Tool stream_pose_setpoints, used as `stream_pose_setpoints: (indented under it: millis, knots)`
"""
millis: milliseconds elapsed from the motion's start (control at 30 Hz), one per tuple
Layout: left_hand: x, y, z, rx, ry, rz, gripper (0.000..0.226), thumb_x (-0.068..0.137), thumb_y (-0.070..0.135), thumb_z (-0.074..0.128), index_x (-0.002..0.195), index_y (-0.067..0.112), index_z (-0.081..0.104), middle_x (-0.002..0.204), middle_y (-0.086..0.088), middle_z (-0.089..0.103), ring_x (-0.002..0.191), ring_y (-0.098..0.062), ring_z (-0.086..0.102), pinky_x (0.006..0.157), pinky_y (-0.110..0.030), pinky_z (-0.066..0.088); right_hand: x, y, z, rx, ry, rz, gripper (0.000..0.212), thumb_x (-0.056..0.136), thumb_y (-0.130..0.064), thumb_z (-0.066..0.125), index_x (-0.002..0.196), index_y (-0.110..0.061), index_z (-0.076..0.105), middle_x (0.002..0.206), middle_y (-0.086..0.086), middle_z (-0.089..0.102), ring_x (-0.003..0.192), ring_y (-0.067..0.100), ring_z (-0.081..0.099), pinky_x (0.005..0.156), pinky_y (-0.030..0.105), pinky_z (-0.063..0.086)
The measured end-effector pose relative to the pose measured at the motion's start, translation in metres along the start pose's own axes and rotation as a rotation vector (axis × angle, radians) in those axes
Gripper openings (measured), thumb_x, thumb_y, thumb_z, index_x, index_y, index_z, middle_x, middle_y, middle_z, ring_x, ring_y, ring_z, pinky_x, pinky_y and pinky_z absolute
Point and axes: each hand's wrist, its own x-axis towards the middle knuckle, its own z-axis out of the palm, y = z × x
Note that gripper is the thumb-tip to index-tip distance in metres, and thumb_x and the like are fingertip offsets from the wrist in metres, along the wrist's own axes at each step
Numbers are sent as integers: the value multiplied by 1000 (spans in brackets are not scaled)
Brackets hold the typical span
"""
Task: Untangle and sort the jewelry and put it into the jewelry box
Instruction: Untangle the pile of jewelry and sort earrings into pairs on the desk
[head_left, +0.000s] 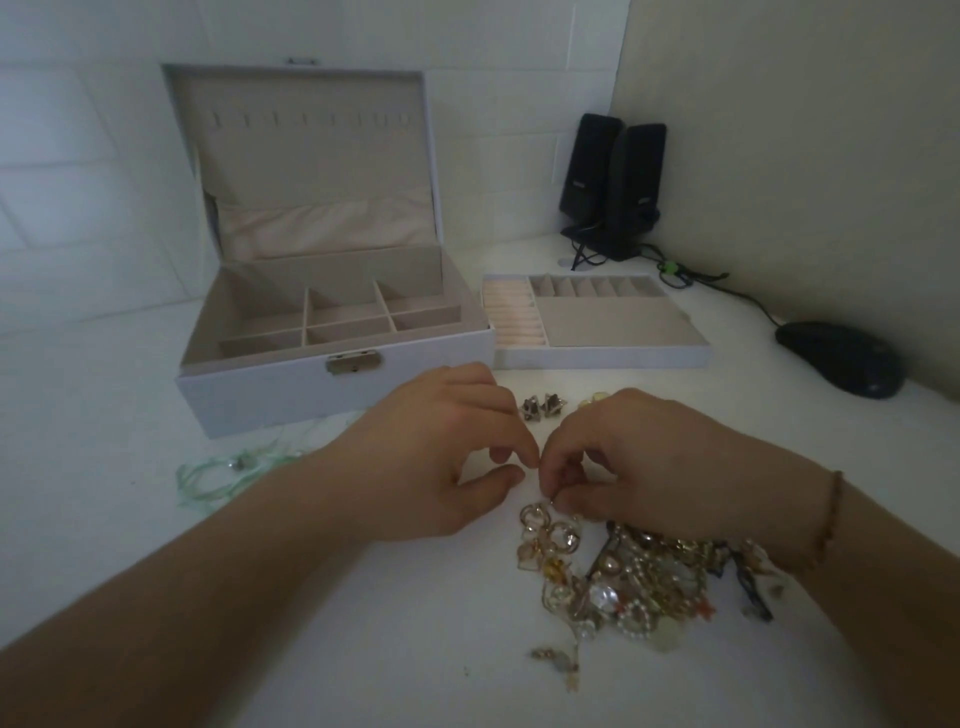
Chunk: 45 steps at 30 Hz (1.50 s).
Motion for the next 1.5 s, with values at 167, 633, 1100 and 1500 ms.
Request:
stream_pose_setpoints:
  millis: [167, 633, 1100, 1500]
  knots:
    - [-1, -2, 0, 6, 6, -32, 12, 84, 23, 66, 93, 26, 74, 82, 12, 64, 83, -10, 55, 75, -28, 47, 0, 1, 2, -29, 28, 25, 10, 82, -39, 64, 92, -39, 65, 83, -20, 62, 75, -4, 54, 69, 16, 44]
    - [-2, -3, -1, 0, 28, -50, 11, 84, 22, 66, 93, 24, 73, 83, 11, 64, 82, -10, 56, 75, -26, 47, 1, -3, 1, -101, 2, 13, 4, 85, -32, 63, 85, -34, 60, 86, -17, 60, 85, 2, 55, 80, 28, 48]
    - [-2, -5, -2, -12, 58, -48, 14, 85, 22, 66, 97, 22, 73, 83, 12, 63, 82, -9, 56, 74, -26, 47, -2, 5, 8, -403, 129, -255, 17, 78, -40, 67, 75, -31, 52, 70, -13, 55, 70, 8, 38, 49, 15, 15]
    - [-2, -4, -3, -11, 46, -82, 18, 86, 28, 60, 98, 23, 73, 83, 13, 63, 83, -8, 55, 76, -20, 45, 0, 3, 6, -283, 73, -232, 14, 81, -25, 68, 87, -35, 60, 73, -23, 50, 70, -2, 46, 61, 19, 34]
